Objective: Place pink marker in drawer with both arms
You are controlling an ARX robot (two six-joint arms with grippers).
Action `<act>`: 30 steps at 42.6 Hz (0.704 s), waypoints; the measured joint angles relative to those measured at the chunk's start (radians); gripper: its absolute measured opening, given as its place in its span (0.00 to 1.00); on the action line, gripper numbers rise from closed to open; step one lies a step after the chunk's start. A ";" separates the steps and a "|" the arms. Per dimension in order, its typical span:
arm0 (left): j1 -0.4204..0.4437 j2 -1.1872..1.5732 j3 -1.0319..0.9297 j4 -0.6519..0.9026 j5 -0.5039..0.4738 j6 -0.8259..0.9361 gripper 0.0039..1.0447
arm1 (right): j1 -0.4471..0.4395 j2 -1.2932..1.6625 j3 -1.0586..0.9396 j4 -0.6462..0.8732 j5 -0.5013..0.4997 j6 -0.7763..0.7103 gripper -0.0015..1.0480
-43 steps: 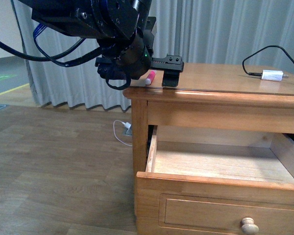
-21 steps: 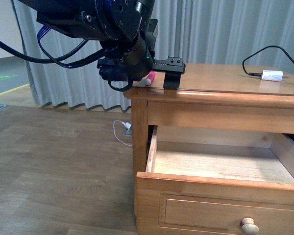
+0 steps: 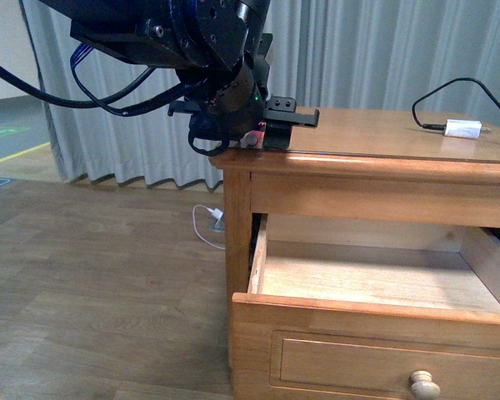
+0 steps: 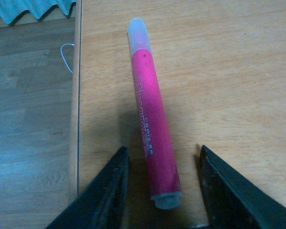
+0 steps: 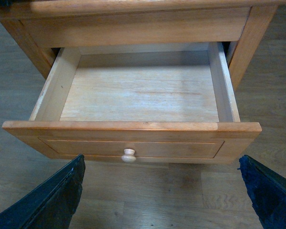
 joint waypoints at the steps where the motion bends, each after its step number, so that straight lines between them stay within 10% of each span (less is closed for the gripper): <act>1: 0.000 0.000 0.000 0.000 -0.001 0.001 0.41 | 0.000 0.000 0.000 0.000 0.000 0.000 0.92; 10: 0.003 0.002 0.002 -0.001 0.000 0.006 0.16 | 0.000 0.000 0.000 0.000 0.000 0.000 0.92; 30: 0.014 -0.149 -0.236 0.204 0.269 0.095 0.14 | 0.000 0.000 0.000 0.000 0.000 0.000 0.92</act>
